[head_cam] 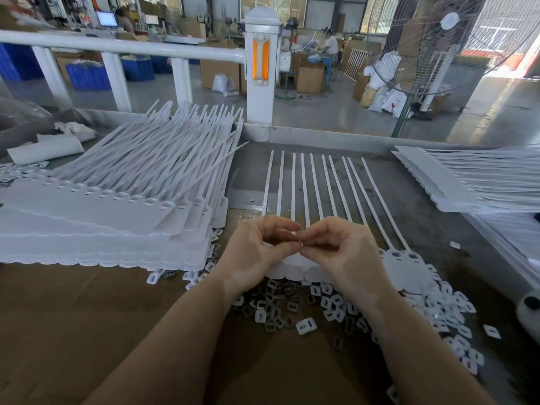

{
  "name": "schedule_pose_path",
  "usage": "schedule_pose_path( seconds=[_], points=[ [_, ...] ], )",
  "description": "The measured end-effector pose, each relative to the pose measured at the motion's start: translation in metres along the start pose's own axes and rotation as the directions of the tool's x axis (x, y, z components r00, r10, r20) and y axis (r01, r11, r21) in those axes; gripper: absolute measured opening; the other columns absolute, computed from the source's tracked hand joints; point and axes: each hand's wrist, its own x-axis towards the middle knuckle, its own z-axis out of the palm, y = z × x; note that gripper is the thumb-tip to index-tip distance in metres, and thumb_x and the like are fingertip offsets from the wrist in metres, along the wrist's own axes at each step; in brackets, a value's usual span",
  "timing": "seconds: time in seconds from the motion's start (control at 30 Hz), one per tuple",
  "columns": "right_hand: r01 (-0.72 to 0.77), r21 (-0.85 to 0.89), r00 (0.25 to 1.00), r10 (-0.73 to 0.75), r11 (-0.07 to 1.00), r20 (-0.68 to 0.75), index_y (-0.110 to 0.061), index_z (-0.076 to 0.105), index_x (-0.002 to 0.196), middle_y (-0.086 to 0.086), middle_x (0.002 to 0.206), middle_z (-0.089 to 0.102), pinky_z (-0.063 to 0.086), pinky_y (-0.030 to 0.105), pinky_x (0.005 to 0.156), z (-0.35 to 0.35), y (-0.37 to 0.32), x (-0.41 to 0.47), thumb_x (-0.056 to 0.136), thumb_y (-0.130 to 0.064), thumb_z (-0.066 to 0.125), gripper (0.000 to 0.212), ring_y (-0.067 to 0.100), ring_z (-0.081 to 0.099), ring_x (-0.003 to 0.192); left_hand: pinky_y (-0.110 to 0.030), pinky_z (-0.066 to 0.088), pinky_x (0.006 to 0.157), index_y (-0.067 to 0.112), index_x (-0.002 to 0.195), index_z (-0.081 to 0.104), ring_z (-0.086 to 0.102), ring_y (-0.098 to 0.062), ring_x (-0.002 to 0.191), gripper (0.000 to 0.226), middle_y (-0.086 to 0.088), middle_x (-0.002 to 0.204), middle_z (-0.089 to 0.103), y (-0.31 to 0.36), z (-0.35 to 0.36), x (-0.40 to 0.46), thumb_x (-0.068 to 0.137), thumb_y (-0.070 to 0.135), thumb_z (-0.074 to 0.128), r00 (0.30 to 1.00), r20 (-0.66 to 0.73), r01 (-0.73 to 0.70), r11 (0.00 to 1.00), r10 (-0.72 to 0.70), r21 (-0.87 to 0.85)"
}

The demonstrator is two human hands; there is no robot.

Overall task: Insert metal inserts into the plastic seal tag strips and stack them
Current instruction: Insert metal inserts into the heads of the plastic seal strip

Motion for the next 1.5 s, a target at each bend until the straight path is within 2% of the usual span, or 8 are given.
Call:
schedule_pose_path(
  seconds=[0.23, 0.4, 0.7, 0.93, 1.07, 1.2, 1.37, 1.5],
  points=[
    [0.079, -0.198, 0.997, -0.081, 0.977, 0.001, -0.033, 0.065, 0.081, -0.012, 0.079, 0.067, 0.05, 0.012, 0.072, 0.002, -0.003, -0.001, 0.076, 0.007, 0.068, 0.04, 0.001, 0.064, 0.078, -0.01, 0.047, 0.07, 0.018, 0.095, 0.068, 0.066, -0.006, 0.078, 0.02, 0.002, 0.083, 0.073, -0.002, 0.001, 0.0, 0.077, 0.013, 0.073, 0.997, -0.06, 0.051, 0.997, -0.054, -0.058],
    [0.105, -0.274, 0.994, -0.105, 0.956, 0.016, -0.017, 0.071, 0.089, -0.005, 0.084, 0.066, 0.05, 0.014, 0.074, 0.002, 0.002, -0.001, 0.079, 0.003, 0.068, 0.022, 0.004, 0.062, 0.08, -0.012, 0.048, 0.073, 0.018, 0.097, 0.067, 0.067, -0.005, 0.081, 0.018, 0.003, 0.084, 0.073, -0.003, 0.001, 0.0, 0.08, 0.016, 0.07, 0.997, -0.053, 0.047, 0.997, -0.05, -0.06],
    [0.067, -0.362, 0.994, -0.095, 0.93, -0.06, -0.013, 0.072, 0.09, -0.005, 0.084, 0.066, 0.046, 0.012, 0.074, 0.001, 0.008, 0.0, 0.083, -0.007, 0.065, 0.01, 0.002, 0.06, 0.08, -0.011, 0.048, 0.078, 0.02, 0.092, 0.067, 0.067, -0.003, 0.084, 0.016, 0.005, 0.083, 0.073, -0.004, 0.001, 0.001, 0.085, 0.007, 0.063, 0.991, -0.13, 0.016, 0.999, -0.021, -0.037],
    [-0.021, -0.468, 0.989, -0.052, 0.883, -0.141, -0.012, 0.072, 0.092, -0.003, 0.086, 0.07, 0.047, 0.009, 0.079, 0.003, 0.015, 0.0, 0.085, -0.008, 0.065, 0.01, 0.004, 0.061, 0.079, -0.006, 0.044, 0.074, 0.026, 0.095, 0.066, 0.055, 0.003, 0.083, 0.013, 0.019, 0.087, 0.06, -0.01, 0.001, 0.004, 0.087, 0.016, 0.063, 0.96, -0.278, 0.081, 0.933, 0.021, 0.35],
    [-0.017, -0.523, 0.989, -0.061, 0.852, -0.132, -0.012, 0.072, 0.091, -0.002, 0.087, 0.07, 0.047, 0.012, 0.079, 0.006, 0.014, 0.001, 0.085, -0.008, 0.064, 0.011, 0.006, 0.06, 0.079, -0.026, 0.045, 0.091, 0.024, 0.098, 0.066, 0.054, -0.01, 0.098, 0.013, 0.008, 0.102, 0.059, -0.012, 0.002, 0.003, 0.086, 0.018, 0.063, 0.971, -0.237, 0.104, 0.873, 0.014, 0.476],
    [0.007, -0.594, 0.992, -0.079, 0.804, -0.095, -0.013, 0.072, 0.09, -0.001, 0.087, 0.069, 0.051, 0.028, 0.079, 0.009, 0.014, 0.003, 0.085, -0.009, 0.064, 0.01, 0.012, 0.061, 0.08, -0.015, 0.042, 0.081, 0.024, 0.101, 0.067, 0.056, -0.002, 0.09, 0.016, 0.01, 0.099, 0.063, -0.012, 0.001, 0.004, 0.085, 0.021, 0.064, 0.976, -0.22, 0.106, 0.873, 0.002, 0.475],
    [0.023, -0.673, 0.995, -0.083, 0.739, -0.058, -0.016, 0.072, 0.09, -0.002, 0.088, 0.069, 0.046, 0.025, 0.076, 0.015, 0.014, 0.008, 0.087, -0.015, 0.062, 0.01, 0.013, 0.059, 0.083, -0.004, 0.036, 0.073, 0.024, 0.102, 0.066, 0.053, 0.004, 0.085, 0.017, 0.015, 0.091, 0.06, -0.013, 0.001, 0.004, 0.085, 0.02, 0.065, 0.98, -0.197, 0.114, 0.881, -0.024, 0.46],
    [0.024, -0.7, 0.997, -0.072, 0.714, -0.039, -0.015, 0.072, 0.091, -0.001, 0.091, 0.068, 0.044, 0.025, 0.077, 0.016, 0.014, 0.008, 0.088, -0.017, 0.061, 0.012, 0.014, 0.058, 0.087, -0.011, 0.039, 0.079, 0.024, 0.102, 0.066, 0.055, 0.001, 0.089, 0.017, 0.015, 0.092, 0.059, -0.015, 0.001, 0.005, 0.085, 0.021, 0.065, 0.981, -0.192, 0.117, 0.88, -0.03, 0.46]
  ],
)
